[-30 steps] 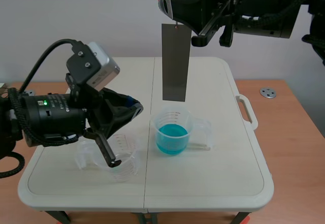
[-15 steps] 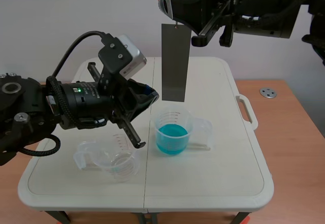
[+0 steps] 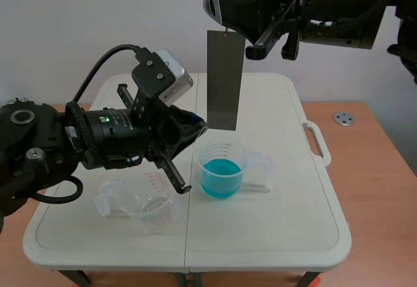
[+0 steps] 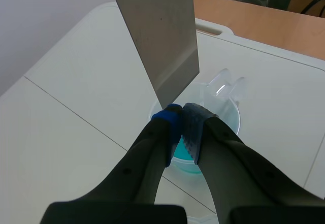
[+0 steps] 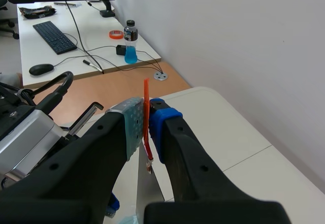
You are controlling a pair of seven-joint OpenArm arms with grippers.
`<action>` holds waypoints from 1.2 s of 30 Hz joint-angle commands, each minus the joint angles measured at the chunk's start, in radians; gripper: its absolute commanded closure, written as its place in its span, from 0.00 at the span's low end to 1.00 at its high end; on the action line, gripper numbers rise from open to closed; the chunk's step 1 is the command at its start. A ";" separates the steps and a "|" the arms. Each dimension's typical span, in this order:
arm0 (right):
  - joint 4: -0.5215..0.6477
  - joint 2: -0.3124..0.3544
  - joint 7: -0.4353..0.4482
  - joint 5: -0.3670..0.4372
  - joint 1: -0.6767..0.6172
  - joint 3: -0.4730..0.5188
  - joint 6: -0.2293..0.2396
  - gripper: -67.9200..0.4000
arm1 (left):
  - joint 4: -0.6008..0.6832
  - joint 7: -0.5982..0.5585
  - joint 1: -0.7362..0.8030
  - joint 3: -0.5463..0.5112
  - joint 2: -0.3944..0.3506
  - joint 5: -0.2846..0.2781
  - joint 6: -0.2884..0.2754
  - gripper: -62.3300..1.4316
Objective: Hold the metal plate by the orange handle, dip it into the blue solution, take it out and point at it, then put the plate back in the beaker on the left.
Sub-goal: 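Point at the plate with the left hand, then lower the plate into the blue solution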
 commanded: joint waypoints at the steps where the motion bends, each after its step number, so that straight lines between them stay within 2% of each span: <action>1: 0.013 0.002 0.011 0.019 0.023 0.002 0.000 0.98 | 0.010 -0.010 -0.003 0.000 0.002 -0.006 0.003 0.95; 6: 0.013 0.002 0.011 0.019 0.023 0.002 0.000 0.98 | 0.011 -0.010 -0.001 -0.006 -0.013 -0.024 0.026 0.95; 9: 0.013 0.002 0.012 0.019 0.023 0.002 0.000 0.98 | 0.028 -0.012 0.025 -0.039 -0.055 -0.045 0.063 0.95; 13: 0.013 0.002 0.011 0.019 0.023 0.002 0.000 0.98 | 0.106 -0.010 0.124 -0.135 -0.143 -0.064 0.064 0.95; 20: 0.013 0.001 0.011 0.019 0.023 0.002 0.000 0.98 | 0.271 -0.010 0.438 -0.393 -0.356 -0.178 0.063 0.95; 24: 0.013 0.000 0.011 0.019 0.023 0.002 0.000 0.98 | 0.307 -0.011 0.676 -0.563 -0.442 -0.189 0.070 0.95; 30: 0.013 0.000 0.011 0.019 0.023 0.002 0.000 0.98 | 0.290 -0.014 1.020 -0.744 -0.474 -0.180 0.116 0.95; 36: 0.013 0.000 0.012 0.019 0.022 0.001 0.000 0.98 | 0.218 -0.017 1.218 -0.766 -0.469 -0.154 0.111 0.95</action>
